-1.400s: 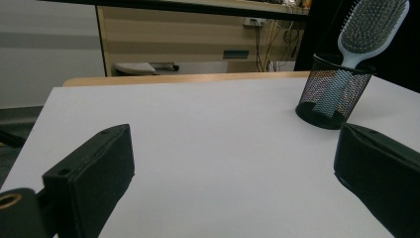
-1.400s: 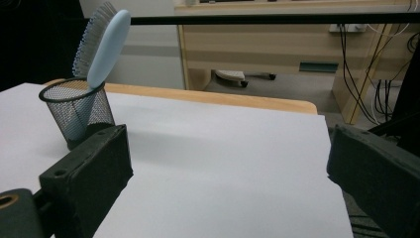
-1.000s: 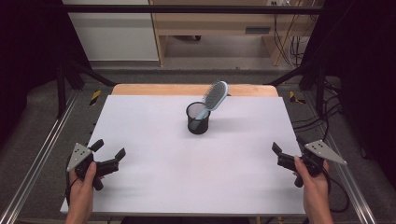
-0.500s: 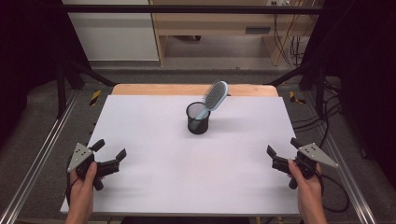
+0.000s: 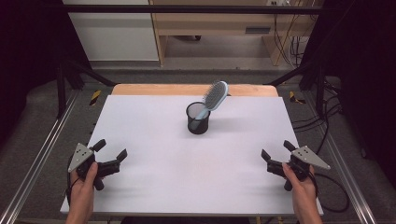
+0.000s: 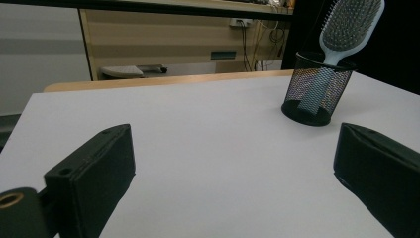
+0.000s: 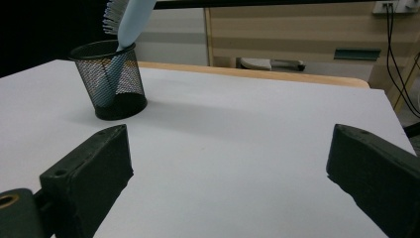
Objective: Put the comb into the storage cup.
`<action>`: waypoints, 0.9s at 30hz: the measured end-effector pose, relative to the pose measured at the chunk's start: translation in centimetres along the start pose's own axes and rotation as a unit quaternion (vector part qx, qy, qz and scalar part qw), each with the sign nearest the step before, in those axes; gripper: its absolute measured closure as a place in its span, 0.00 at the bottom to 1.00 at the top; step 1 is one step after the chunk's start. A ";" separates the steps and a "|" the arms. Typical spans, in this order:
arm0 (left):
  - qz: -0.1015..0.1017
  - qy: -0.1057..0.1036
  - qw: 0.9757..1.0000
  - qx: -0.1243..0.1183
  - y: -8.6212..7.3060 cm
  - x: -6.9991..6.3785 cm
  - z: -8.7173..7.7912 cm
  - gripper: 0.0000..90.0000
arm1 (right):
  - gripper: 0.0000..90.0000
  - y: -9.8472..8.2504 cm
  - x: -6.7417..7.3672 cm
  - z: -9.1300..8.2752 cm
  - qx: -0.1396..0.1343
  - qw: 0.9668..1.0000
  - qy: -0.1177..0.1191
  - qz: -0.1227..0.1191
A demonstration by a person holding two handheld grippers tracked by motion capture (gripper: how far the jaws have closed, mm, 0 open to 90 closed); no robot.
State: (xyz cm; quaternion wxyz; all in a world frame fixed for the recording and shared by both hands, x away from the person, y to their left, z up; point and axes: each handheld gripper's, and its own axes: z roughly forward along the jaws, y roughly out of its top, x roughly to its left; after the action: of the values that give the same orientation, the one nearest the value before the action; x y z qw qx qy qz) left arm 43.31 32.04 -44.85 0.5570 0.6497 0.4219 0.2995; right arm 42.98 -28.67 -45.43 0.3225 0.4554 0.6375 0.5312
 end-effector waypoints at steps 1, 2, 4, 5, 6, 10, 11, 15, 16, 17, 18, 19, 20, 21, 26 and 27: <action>0.001 -0.001 1.000 0.000 0.0 0.0 0.0 0.03 | 0.04 -0.1 0.1 0.0 0.000 1.000 0.002 0.001; 0.002 -0.001 1.000 0.000 0.0 -0.1 0.0 0.03 | 0.04 -0.1 0.1 0.1 -0.001 1.000 0.004 0.001; 0.002 -0.002 1.000 -0.001 0.0 -0.1 0.1 0.03 | 0.04 -0.2 0.2 0.2 -0.006 1.000 0.008 0.004; 0.003 -0.002 1.000 -0.001 0.0 -0.1 0.1 0.03 | 0.04 -0.2 0.2 0.2 -0.008 1.000 0.011 0.006; 0.003 -0.002 1.000 -0.002 0.0 -0.1 0.1 0.03 | 0.03 -0.3 0.3 0.3 -0.011 1.000 0.013 0.008; 0.001 -0.005 1.000 -0.005 0.0 -0.1 0.1 0.03 | 0.03 -0.5 0.3 0.6 -0.013 1.000 0.017 0.008; -0.001 -0.005 1.000 -0.006 0.0 0.0 0.1 0.03 | 0.03 -0.5 0.3 0.7 -0.013 1.000 0.019 0.009; -0.017 -0.015 1.000 -0.017 0.1 0.1 0.0 0.03 | 0.03 -0.6 0.6 1.0 -0.014 1.000 0.024 0.000; -0.020 -0.017 0.999 -0.020 0.1 0.0 0.0 0.03 | 0.03 -0.6 0.6 1.1 -0.013 1.000 0.025 -0.001; -0.021 -0.018 0.999 -0.022 0.1 0.0 0.0 0.03 | 0.02 -0.7 0.7 1.2 -0.013 1.000 0.026 -0.002; -0.021 -0.019 0.999 -0.023 0.1 0.0 0.0 0.03 | 0.02 -0.7 0.7 1.3 -0.013 1.000 0.028 -0.005; -0.020 -0.019 0.999 -0.023 0.1 0.0 0.0 0.03 | 0.02 -0.7 0.8 1.4 -0.012 1.000 0.029 -0.003; -0.019 -0.020 0.999 -0.024 0.1 0.0 0.0 0.03 | 0.02 -0.7 0.8 1.5 -0.011 0.999 0.031 -0.007; -0.019 -0.020 0.999 -0.024 0.1 -0.1 0.0 0.03 | 0.02 -0.7 0.9 1.6 -0.010 0.999 0.032 -0.011; -0.014 -0.022 0.999 -0.026 0.2 -0.1 0.1 0.03 | 0.02 -0.5 1.5 2.2 -0.004 0.999 0.042 -0.019; -0.014 -0.021 0.999 -0.025 0.2 -0.2 0.1 0.03 | 0.02 -0.4 1.5 2.3 -0.003 0.999 0.044 -0.023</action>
State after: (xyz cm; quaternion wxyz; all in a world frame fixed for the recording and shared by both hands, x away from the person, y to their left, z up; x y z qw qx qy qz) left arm 43.34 31.85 -44.69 0.5859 0.6361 0.4110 0.2883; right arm 44.37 -26.39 -46.28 0.3077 0.4157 0.6598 0.5451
